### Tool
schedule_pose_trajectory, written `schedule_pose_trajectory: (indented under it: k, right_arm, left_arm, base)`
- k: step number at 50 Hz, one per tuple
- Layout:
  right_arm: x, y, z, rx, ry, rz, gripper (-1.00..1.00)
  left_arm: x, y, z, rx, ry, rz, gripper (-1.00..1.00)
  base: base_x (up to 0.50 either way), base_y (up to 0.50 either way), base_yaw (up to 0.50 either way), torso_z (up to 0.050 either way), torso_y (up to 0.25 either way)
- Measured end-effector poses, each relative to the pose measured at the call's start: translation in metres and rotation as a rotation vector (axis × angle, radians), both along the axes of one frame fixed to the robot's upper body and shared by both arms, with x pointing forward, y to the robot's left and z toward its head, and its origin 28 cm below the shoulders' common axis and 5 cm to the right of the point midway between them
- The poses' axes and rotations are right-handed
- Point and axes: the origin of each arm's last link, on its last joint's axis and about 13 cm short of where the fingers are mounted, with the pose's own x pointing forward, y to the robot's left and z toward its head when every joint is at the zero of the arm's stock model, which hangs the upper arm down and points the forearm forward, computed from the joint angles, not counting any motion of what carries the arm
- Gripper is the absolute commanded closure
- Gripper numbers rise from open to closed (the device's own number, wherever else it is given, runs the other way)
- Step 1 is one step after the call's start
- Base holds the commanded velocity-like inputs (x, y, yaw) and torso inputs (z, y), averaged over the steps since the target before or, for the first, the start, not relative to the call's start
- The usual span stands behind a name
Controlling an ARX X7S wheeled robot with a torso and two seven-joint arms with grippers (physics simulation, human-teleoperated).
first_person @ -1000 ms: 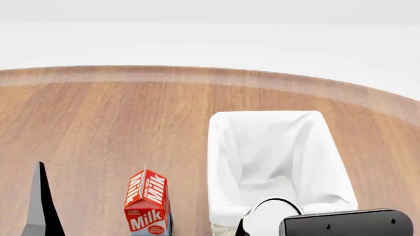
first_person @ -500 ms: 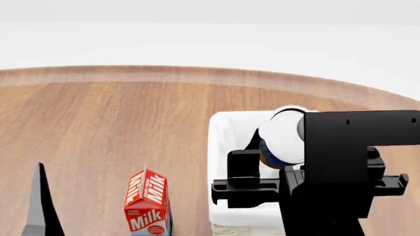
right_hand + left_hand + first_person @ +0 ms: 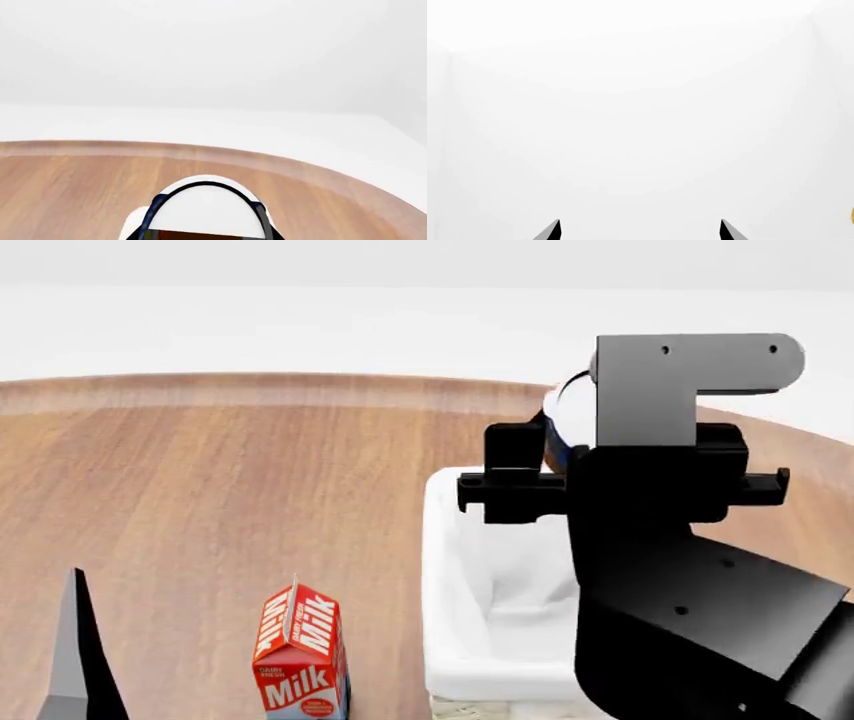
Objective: Pick up the alphabet soup and the tomato sauce, and put them in the basket.
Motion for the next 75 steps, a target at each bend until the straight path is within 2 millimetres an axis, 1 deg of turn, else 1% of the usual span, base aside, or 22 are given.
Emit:
schedule_pose_trajectory:
  k: [13, 21, 30, 48, 63, 75]
  right_arm:
    - [0.042, 0.000, -0.007, -0.027, 0.028, -0.041, 1.00]
    - [0.060, -0.001, -0.009, -0.024, 0.034, -0.053, 1.00]
    - [0.074, -0.004, -0.012, -0.020, 0.051, -0.076, 1.00]
    - [0.086, -0.005, -0.023, -0.003, 0.136, -0.076, 1.00]
    - [0.087, -0.003, -0.038, 0.013, 0.235, -0.055, 1.00]
    - [0.086, -0.003, -0.047, 0.010, 0.280, -0.052, 1.00]
  left_arm:
    - [0.000, 0.000, -0.001, -0.002, 0.001, -0.001, -1.00]
    - [0.001, 0.000, -0.001, -0.003, 0.001, -0.002, -1.00]
    - [0.001, 0.000, -0.001, -0.003, 0.000, -0.004, -1.00]
    - [0.001, -0.001, -0.001, -0.007, -0.002, -0.010, -1.00]
    - [0.001, -0.002, -0.001, -0.010, -0.002, -0.011, -1.00]
    - [0.000, -0.002, 0.000, -0.011, -0.006, -0.012, -1.00]
  base:
    - [0.00, 0.00, 0.00, 0.000, 0.001]
    - [0.00, 0.00, 0.00, 0.002, 0.000]
    - [0.00, 0.00, 0.00, 0.000, 0.001]
    - [0.00, 0.00, 0.00, 0.000, 0.001]
    - [0.00, 0.00, 0.00, 0.000, 0.001]
    - [0.00, 0.00, 0.00, 0.000, 0.001]
